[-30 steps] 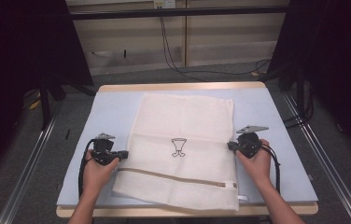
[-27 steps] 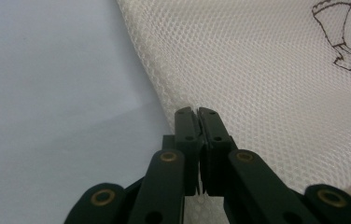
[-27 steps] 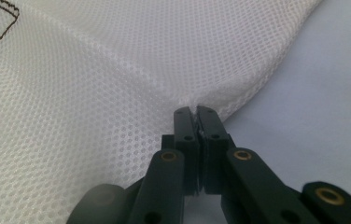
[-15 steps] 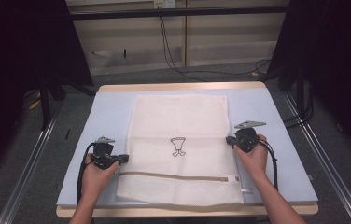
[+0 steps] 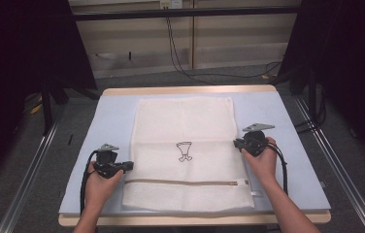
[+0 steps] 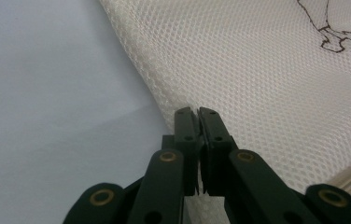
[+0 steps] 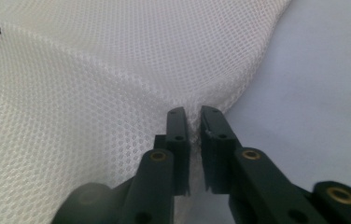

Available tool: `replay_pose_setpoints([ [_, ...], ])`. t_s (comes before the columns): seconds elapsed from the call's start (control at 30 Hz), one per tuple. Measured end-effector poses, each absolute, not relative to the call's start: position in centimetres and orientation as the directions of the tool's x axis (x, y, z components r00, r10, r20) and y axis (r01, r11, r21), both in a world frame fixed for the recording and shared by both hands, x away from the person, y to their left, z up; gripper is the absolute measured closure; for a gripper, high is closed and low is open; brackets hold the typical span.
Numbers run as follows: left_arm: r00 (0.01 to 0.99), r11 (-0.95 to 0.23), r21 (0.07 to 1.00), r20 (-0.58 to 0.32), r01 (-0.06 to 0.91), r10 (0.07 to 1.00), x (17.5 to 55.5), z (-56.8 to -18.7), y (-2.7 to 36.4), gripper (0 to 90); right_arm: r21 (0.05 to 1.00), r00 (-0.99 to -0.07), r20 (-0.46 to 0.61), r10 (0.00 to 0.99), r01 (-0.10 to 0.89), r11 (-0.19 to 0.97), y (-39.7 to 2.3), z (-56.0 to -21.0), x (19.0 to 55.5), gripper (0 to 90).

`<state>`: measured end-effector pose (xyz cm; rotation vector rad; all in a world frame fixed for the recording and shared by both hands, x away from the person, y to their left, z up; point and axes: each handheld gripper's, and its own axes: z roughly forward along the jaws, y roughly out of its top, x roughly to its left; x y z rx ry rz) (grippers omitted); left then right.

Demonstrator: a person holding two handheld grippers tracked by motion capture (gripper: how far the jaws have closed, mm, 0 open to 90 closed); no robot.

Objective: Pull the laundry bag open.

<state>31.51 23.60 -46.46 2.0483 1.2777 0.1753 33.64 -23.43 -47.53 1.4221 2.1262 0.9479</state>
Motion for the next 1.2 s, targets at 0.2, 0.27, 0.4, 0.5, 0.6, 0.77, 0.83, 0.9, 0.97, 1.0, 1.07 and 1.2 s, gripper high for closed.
replay_pose_setpoints([
  [0.2,0.497,-0.26,0.623,-0.24,0.738,0.834,31.9,-46.5,23.5,87.0,0.716,-0.397,0.09,0.913,0.664,0.218,-24.0,-46.9,32.1,72.1],
  [0.27,0.494,-0.26,0.625,-0.234,0.736,0.837,31.9,-46.5,23.5,86.9,0.707,-0.398,0.105,0.911,0.675,0.213,-24.1,-47.0,31.8,72.3],
  [0.4,0.488,-0.254,0.625,-0.235,0.738,0.841,31.9,-46.4,23.5,86.6,0.665,-0.41,0.128,0.903,0.711,0.229,-23.8,-47.3,30.5,72.3],
  [0.5,0.485,-0.259,0.622,-0.224,0.738,0.845,32.0,-46.5,23.4,86.7,0.661,-0.41,0.119,0.904,0.712,0.236,-23.7,-47.5,30.5,80.7],
  [0.6,0.483,-0.258,0.621,-0.223,0.74,0.847,32.0,-46.5,23.4,86.8,0.663,-0.421,0.13,0.898,0.71,0.237,-23.9,-47.5,30.9,88.7],
  [0.77,0.468,-0.244,0.617,-0.231,0.749,0.853,32.0,-46.2,23.7,87.1,0.679,-0.439,0.105,0.892,0.688,0.259,-23.3,-47.6,31.8,89.6],
  [0.83,0.453,-0.22,0.622,-0.244,0.751,0.857,31.9,-46.1,24.1,87.1,0.683,-0.443,0.093,0.891,0.68,0.267,-23.0,-47.7,31.9,89.5],
  [0.9,0.458,-0.233,0.618,-0.232,0.751,0.858,31.9,-46.0,24.2,87.0,0.683,-0.448,0.091,0.889,0.678,0.272,-22.8,-47.6,31.8,89.5],
  [0.97,0.446,-0.223,0.619,-0.231,0.753,0.865,31.8,-46.0,24.3,86.7,0.683,-0.454,0.096,0.886,0.677,0.273,-22.7,-47.5,31.6,88.9],
  [1.0,0.446,-0.223,0.619,-0.231,0.753,0.865,31.8,-46.0,24.3,85.8,0.683,-0.454,0.096,0.886,0.677,0.273,-22.7,-47.5,31.6,88.9],
  [1.07,0.44,-0.209,0.632,-0.232,0.746,0.868,31.8,-45.8,24.3,81.3,0.696,-0.45,0.101,0.887,0.669,0.26,-23.0,-47.5,31.3,82.3],
  [1.2,0.446,-0.193,0.664,-0.235,0.723,0.864,31.9,-44.7,24.3,73.8,0.732,-0.471,0.068,0.879,0.623,0.277,-23.3,-46.7,30.5,75.1],
])
